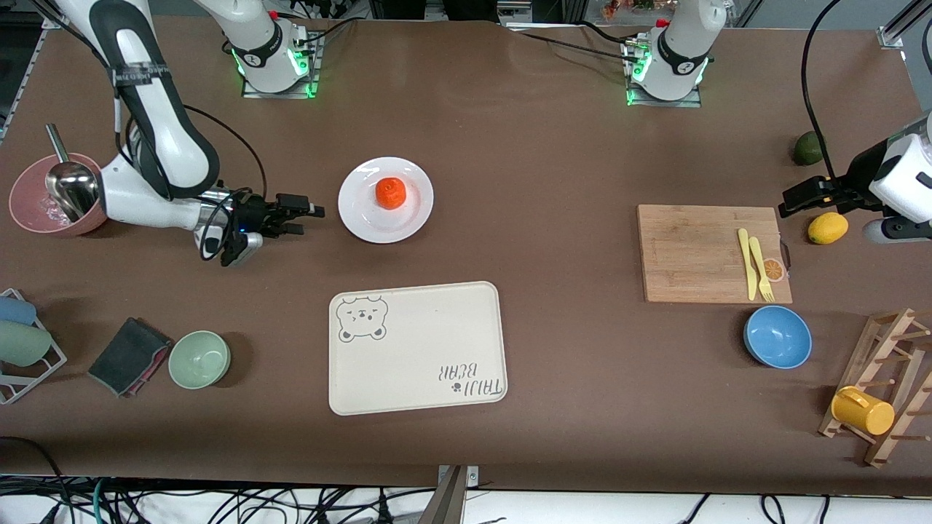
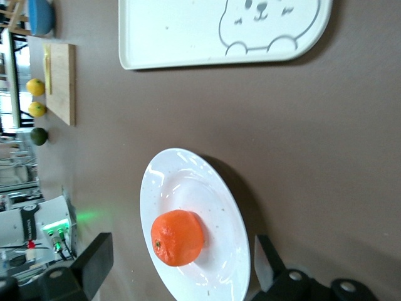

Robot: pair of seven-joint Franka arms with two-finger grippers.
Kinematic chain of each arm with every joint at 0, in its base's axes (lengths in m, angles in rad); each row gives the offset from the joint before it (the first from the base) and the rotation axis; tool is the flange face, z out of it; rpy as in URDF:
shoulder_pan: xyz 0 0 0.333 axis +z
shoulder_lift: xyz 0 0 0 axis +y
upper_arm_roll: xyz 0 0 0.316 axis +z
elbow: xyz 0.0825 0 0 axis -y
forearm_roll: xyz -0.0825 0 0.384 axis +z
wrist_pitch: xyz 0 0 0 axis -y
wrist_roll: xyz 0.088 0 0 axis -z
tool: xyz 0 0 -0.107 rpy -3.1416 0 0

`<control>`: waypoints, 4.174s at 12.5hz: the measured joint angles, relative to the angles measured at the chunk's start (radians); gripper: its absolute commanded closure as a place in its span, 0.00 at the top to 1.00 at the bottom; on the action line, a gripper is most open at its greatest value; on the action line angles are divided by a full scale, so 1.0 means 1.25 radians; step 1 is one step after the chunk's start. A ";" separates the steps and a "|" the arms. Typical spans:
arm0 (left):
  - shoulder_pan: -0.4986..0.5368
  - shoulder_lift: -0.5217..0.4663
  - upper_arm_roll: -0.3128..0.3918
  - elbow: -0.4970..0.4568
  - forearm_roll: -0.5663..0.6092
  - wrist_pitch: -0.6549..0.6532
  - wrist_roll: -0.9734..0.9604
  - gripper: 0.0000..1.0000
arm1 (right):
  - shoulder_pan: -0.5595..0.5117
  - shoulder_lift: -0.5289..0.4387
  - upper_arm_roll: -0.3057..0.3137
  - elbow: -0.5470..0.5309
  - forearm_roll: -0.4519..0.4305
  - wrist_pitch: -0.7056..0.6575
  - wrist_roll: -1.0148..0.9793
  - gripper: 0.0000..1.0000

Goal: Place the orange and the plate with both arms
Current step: 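Grip the white plate rim with the right gripper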

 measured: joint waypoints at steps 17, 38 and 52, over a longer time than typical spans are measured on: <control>0.003 0.004 -0.002 0.002 0.010 -0.038 0.080 1.00 | -0.001 0.077 -0.001 -0.133 0.137 0.020 -0.260 0.43; 0.008 0.004 0.000 0.003 0.010 -0.039 0.080 1.00 | 0.000 0.109 0.044 -0.146 0.235 0.091 -0.323 0.12; 0.008 0.004 0.000 0.003 0.010 -0.039 0.080 1.00 | -0.003 0.114 0.045 -0.146 0.260 0.076 -0.327 0.00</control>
